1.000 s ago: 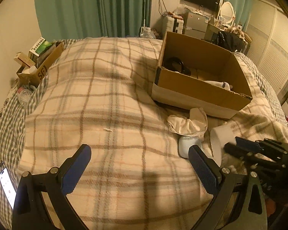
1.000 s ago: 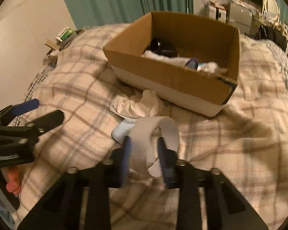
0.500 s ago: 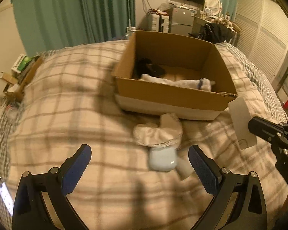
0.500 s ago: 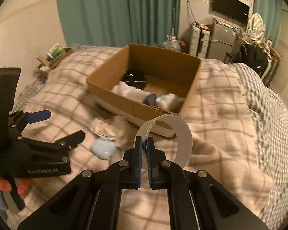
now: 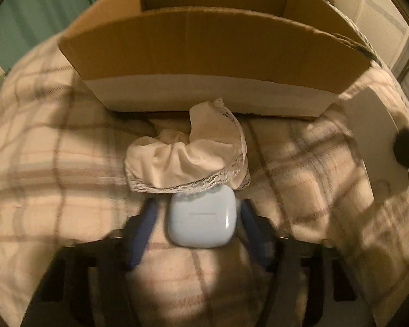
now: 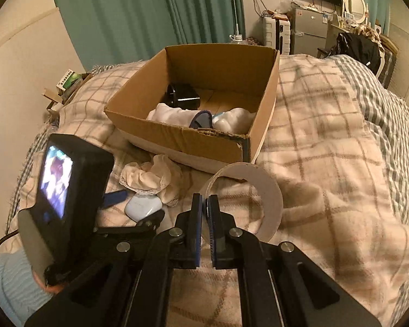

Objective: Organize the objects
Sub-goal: 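Grasp the light blue earbud case with the left tool while the right tool holds the tape, then lower the earbud case into the box with the left tool while the right tool drops the tape roll in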

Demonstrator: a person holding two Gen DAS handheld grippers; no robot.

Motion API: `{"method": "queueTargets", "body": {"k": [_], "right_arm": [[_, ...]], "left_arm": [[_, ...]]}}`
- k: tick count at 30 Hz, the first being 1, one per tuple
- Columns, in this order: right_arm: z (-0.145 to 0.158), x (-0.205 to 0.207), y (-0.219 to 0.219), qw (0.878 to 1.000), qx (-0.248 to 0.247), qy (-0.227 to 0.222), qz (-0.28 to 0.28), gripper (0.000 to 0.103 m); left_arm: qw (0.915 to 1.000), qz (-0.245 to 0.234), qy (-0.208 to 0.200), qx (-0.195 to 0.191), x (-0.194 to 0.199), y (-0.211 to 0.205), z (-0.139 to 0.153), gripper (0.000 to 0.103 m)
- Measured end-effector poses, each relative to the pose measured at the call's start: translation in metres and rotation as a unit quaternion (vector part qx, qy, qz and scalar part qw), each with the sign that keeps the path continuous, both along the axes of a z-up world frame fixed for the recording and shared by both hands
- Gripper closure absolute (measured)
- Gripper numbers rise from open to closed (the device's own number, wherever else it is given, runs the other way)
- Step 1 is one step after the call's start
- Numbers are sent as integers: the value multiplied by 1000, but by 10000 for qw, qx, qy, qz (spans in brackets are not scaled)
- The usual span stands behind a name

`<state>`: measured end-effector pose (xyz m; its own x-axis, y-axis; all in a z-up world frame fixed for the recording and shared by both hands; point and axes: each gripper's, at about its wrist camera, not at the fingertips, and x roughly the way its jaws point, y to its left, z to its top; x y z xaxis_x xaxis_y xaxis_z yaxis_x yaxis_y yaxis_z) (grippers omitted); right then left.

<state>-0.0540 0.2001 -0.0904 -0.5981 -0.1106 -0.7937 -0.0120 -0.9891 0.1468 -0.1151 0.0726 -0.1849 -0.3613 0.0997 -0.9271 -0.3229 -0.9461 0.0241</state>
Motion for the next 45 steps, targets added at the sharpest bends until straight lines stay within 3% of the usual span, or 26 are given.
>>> {"method": "queueTargets", "body": {"k": [6, 10, 18, 23, 32, 39, 45], "right_arm": [[3, 5, -3, 9999, 103, 47, -10, 99], [13, 12, -6, 9997, 208, 130, -24, 99], [67, 35, -23, 9959, 462, 731, 263, 99], [98, 30, -28, 9935, 551, 899, 437, 99], [148, -14, -27, 9879, 679, 1202, 707, 99], [152, -85, -12, 9891, 630, 1136, 697, 99], [119, -131, 0, 9927, 537, 880, 622, 99]], "left_arm": [[9997, 21, 27, 224, 10, -9, 13, 52], [9986, 10, 290, 443, 27, -18, 40, 52], [9929, 4, 713, 954, 50, -37, 95, 52], [9878, -56, 1047, 1153, 46, -44, 136, 52], [9794, -193, 1637, 1170, -5, -26, 194, 52], [9785, -203, 1695, 1159, -69, -9, 190, 52], [9814, -328, 1562, 1064, -104, 4, 154, 52]]}}
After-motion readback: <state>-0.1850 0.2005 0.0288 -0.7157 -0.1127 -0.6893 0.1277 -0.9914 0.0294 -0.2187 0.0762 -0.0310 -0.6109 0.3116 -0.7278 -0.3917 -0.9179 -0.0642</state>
